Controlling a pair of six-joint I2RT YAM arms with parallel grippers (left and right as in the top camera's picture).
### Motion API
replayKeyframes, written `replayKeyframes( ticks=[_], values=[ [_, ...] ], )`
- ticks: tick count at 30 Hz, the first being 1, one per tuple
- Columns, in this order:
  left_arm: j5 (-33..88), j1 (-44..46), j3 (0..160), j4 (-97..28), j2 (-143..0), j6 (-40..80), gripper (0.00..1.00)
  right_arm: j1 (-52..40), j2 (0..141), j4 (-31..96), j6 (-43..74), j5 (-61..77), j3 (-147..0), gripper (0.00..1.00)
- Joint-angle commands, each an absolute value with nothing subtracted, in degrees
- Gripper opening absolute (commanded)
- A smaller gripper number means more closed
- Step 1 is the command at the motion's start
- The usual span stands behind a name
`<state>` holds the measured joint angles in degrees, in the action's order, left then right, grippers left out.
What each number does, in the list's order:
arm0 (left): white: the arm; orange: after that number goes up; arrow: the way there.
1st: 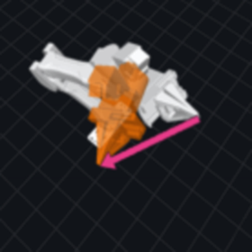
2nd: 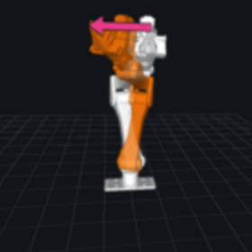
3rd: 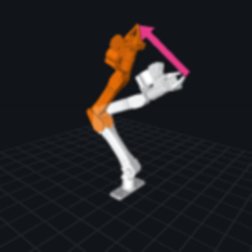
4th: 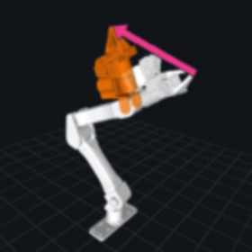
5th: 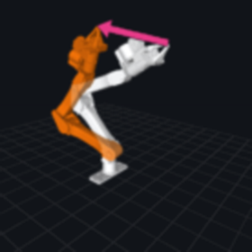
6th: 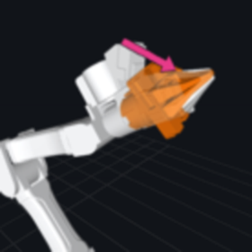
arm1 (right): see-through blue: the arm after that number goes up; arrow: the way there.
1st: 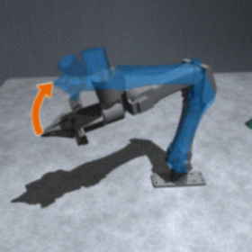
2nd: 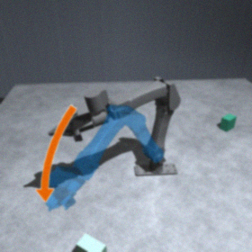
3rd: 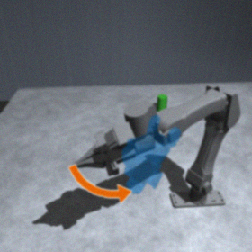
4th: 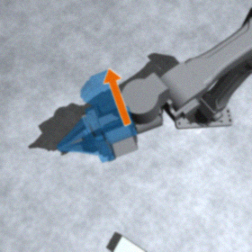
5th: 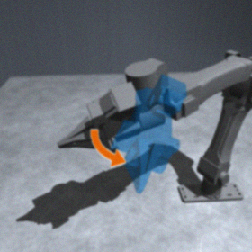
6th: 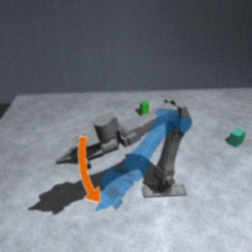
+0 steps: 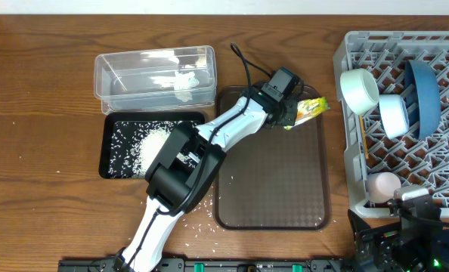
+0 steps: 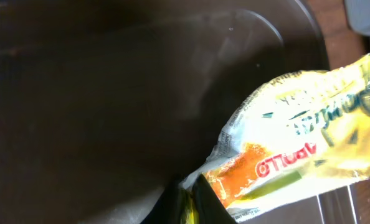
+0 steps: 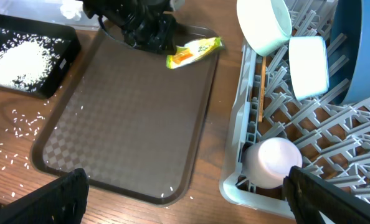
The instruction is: Sort waste into correct bins and load items into the dishwasher rack
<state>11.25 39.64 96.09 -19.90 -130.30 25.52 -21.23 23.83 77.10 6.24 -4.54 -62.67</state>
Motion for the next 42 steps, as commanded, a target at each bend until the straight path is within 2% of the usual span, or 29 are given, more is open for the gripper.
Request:
replayKeyframes(
  ticks=[1, 8, 16, 19, 23, 24, 25, 26, 29, 30, 39, 42],
  values=[
    [11.40, 38.26, 96.55, -19.88, -129.58, 25.10, 0.06, -21.76, 23.68, 77.12, 5.50, -4.69, -63.11, 0.99],
    [10.61, 32.58, 96.55, -26.33, -119.94, 16.51, 0.06, -21.76, 23.68, 77.12, 5.50, -4.69, -63.11, 0.99],
    [-1.61, 24.12, 96.55, -35.53, -105.27, 5.82, 0.06, -21.76, 23.68, 77.12, 5.50, -4.69, -63.11, 0.99],
    [-6.83, 19.62, 96.55, -38.00, -104.16, 4.67, 0.06, -21.76, 23.68, 77.12, 5.50, -4.69, -63.11, 0.99],
    [-7.27, 13.10, 96.49, -39.24, -106.85, 4.54, 0.06, -21.76, 23.68, 77.12, 5.50, -4.69, -63.11, 0.99],
    [-7.05, 11.81, 96.49, -39.46, -107.63, 4.51, 0.13, -21.76, 23.68, 77.12, 5.50, -4.69, -63.11, 0.99],
    [-6.90, 10.52, 96.49, -39.88, -108.51, 4.49, 0.29, -21.76, 23.68, 77.12, 5.50, -4.69, -63.11, 0.99],
    [-6.90, 9.41, 96.49, -40.42, -109.06, 4.43, 0.52, -21.76, 23.68, 77.12, 5.50, -4.69, -63.11, 0.99],
    [-6.85, 7.73, 96.64, -43.38, -108.49, 4.08, 0.73, -21.76, 23.68, 77.12, 5.50, -4.69, -63.11, 0.99],
    [-6.74, 7.66, 96.73, -44.38, -107.74, 4.08, 0.77, -21.76, 23.68, 77.12, 5.50, -4.69, -63.11, 0.99],
    [-5.58, 12.53, 96.95, -60.51, -89.86, 4.12, 0.88, -21.76, 23.68, 77.12, 5.50, -4.69, -63.11, 0.99],
    [-5.56, 14.31, 96.95, -65.04, -83.42, 4.14, 0.88, -21.76, 23.68, 77.12, 5.50, -4.69, -63.11, 0.99]
  ],
)
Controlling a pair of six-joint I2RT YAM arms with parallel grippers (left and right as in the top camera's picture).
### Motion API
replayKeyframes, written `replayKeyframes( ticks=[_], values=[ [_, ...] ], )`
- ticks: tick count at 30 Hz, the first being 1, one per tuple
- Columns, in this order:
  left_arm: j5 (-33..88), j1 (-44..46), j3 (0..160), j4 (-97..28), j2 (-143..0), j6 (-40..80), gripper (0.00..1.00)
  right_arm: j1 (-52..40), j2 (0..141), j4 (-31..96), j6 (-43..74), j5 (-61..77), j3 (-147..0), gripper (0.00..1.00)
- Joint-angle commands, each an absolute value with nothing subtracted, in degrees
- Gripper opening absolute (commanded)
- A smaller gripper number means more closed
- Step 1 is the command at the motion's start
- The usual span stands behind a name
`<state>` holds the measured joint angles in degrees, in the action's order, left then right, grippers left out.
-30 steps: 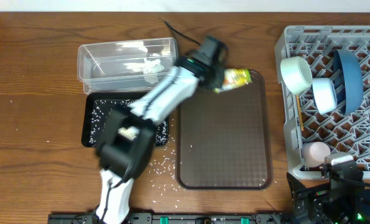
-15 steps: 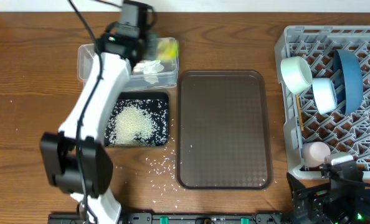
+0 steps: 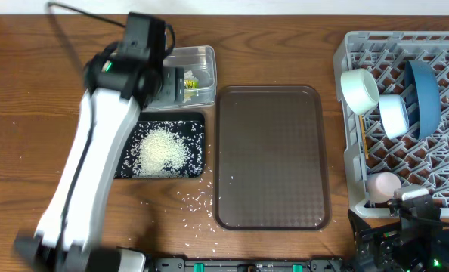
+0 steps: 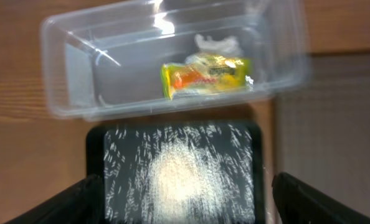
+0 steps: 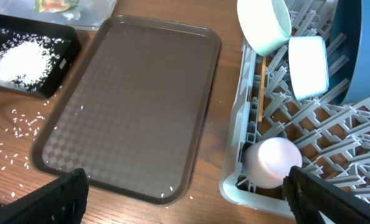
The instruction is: Sort waste into correct bins and load items into the dishwasher rack
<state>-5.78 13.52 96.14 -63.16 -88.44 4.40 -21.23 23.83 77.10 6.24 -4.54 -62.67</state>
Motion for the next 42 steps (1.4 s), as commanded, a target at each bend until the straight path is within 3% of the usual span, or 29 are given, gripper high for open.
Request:
replayKeyframes(
  ticks=[1, 17, 22, 32, 42],
  values=[
    [-5.56, 15.07, 96.95, -66.70, -80.75, 4.16, 0.89, -21.76, 23.68, 77.12, 5.50, -4.69, -63.11, 0.99],
    [-8.75, 17.08, 95.33, -75.33, -61.23, 4.05, 0.90, -21.76, 23.68, 77.12, 5.50, -4.69, -63.11, 0.99],
    [-13.39, 16.27, 84.16, -62.76, -54.26, 4.03, 0.90, -21.76, 23.68, 77.12, 5.50, -4.69, -63.11, 0.99],
    [-12.45, 9.08, 47.24, -27.27, -32.18, 4.36, 0.90, -21.76, 23.68, 77.12, 5.50, -4.69, -63.11, 0.99],
    [-12.49, 4.51, 27.83, -23.18, -12.91, 4.75, 0.90, -21.76, 23.68, 77.12, 5.50, -4.69, -63.11, 0.99]
  ],
)
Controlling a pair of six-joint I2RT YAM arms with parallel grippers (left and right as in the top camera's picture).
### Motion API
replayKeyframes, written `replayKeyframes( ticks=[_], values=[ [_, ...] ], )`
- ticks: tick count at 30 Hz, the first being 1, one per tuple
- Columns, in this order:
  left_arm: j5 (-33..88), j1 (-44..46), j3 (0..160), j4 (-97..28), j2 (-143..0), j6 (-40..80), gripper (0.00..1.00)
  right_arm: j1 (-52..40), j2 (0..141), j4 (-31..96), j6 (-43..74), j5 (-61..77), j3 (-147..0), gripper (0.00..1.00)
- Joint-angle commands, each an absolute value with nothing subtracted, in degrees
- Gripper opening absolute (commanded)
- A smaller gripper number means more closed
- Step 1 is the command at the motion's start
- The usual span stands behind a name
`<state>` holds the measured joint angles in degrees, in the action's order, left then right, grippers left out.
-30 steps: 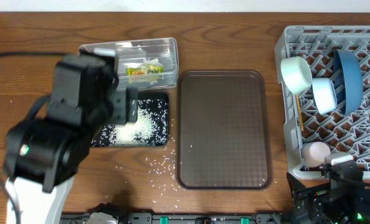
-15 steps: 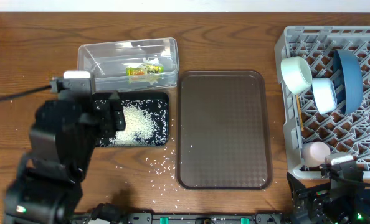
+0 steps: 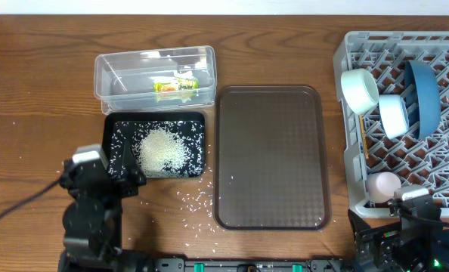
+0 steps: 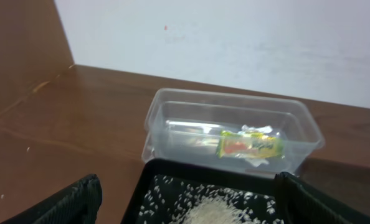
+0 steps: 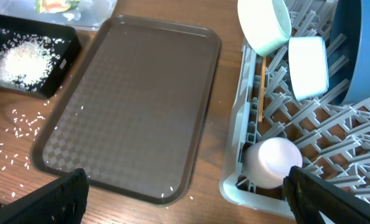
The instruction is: Sort waste into correct bins and load items into the dishwasher rack
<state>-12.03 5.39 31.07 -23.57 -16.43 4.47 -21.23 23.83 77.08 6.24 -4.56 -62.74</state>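
Observation:
A yellow snack wrapper (image 3: 174,85) lies inside the clear plastic bin (image 3: 111,66) at the back left, beside a crumpled white scrap; the left wrist view shows the wrapper (image 4: 250,144) too. My left gripper (image 4: 188,208) hangs open and empty low at the table's front left, over the near end of the black tray of rice (image 3: 115,128). At the right, the grey dishwasher rack (image 3: 349,162) holds a white cup (image 3: 358,89), a white bowl, a blue plate (image 3: 422,91) and a pink cup (image 5: 271,163). Near the rack's front corner my right gripper (image 5: 191,202) is open and empty.
The brown serving tray (image 3: 270,155) lies in the middle with nothing on it. Loose rice grains (image 3: 198,202) are scattered on the wood in front of the black tray. A thin stick (image 5: 260,93) lies along the rack's left wall.
My left arm was high over the clear bin and is now drawn back low at the front left, its gripper still open. The wrapper stays in the bin. The right arm has not moved.
My left gripper was at the yellow wrapper on the brown tray's far right corner. Then the wrapper lay in the clear bin with the gripper open above it and the tray bare. Now the arm is back at the front left.

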Motion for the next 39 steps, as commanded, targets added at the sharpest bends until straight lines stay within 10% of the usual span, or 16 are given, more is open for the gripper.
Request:
replayKeyframes(
  ticks=[1, 39],
  values=[
    [-12.49, 4.49, 26.37, -22.98, -11.53, 4.75, 0.90, -21.76, 23.68, 77.12, 5.50, -4.69, -63.11, 0.99],
    [-5.13, 4.56, 0.23, -3.55, -0.23, 5.17, 0.90, -21.76, 23.68, 77.12, 5.50, -4.69, -63.11, 0.99]
  ],
)
